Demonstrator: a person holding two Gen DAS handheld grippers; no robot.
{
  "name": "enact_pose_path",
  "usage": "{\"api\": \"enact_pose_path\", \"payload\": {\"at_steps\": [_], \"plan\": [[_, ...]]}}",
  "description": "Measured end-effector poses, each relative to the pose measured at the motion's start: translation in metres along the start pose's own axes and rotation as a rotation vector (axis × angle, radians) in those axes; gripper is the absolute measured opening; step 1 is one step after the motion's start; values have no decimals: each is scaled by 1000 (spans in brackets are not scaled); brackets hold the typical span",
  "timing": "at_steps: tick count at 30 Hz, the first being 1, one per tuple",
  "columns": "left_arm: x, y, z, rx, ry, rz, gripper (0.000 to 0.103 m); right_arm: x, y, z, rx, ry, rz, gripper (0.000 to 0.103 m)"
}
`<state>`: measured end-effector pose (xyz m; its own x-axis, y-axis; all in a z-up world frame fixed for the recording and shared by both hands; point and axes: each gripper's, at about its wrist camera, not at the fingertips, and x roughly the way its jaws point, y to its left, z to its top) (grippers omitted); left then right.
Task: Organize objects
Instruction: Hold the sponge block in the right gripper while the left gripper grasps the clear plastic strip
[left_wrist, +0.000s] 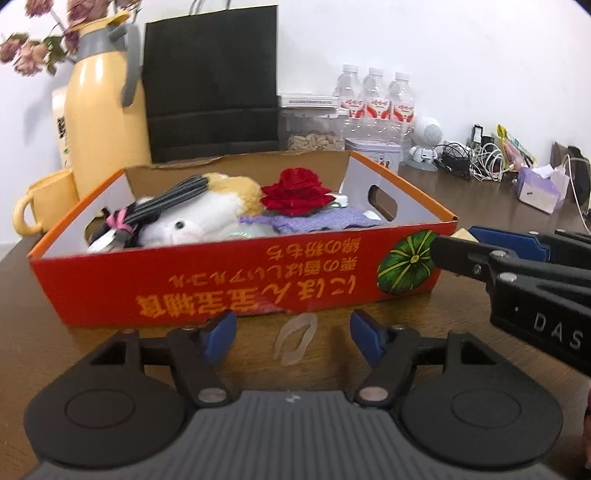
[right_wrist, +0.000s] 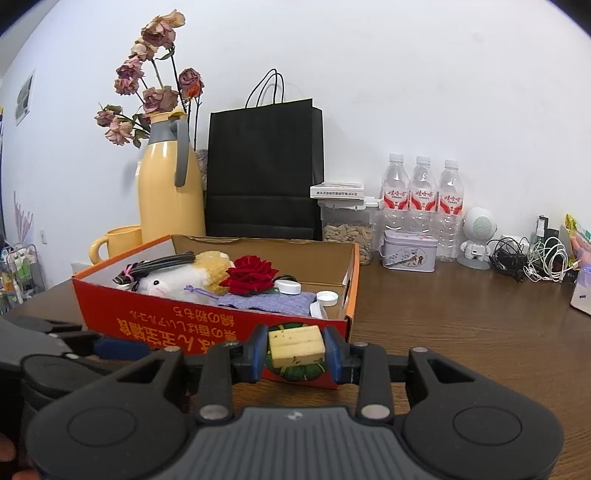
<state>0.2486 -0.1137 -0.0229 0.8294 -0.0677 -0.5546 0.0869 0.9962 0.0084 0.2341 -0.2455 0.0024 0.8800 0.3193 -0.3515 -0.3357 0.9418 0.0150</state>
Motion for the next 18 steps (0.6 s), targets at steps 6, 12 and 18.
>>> {"api": "enact_pose_path", "payload": {"at_steps": [6, 12, 18], "plan": [[23, 2, 3, -23, 71, 19, 62, -1, 1, 0, -4, -2, 4, 32], [12, 0, -2, 2, 58, -79, 7, -1, 1, 0, -5, -3, 9, 32], [-12, 1, -3, 8, -21, -106, 6, -3, 1, 0, -6, -10, 17, 32]]}}
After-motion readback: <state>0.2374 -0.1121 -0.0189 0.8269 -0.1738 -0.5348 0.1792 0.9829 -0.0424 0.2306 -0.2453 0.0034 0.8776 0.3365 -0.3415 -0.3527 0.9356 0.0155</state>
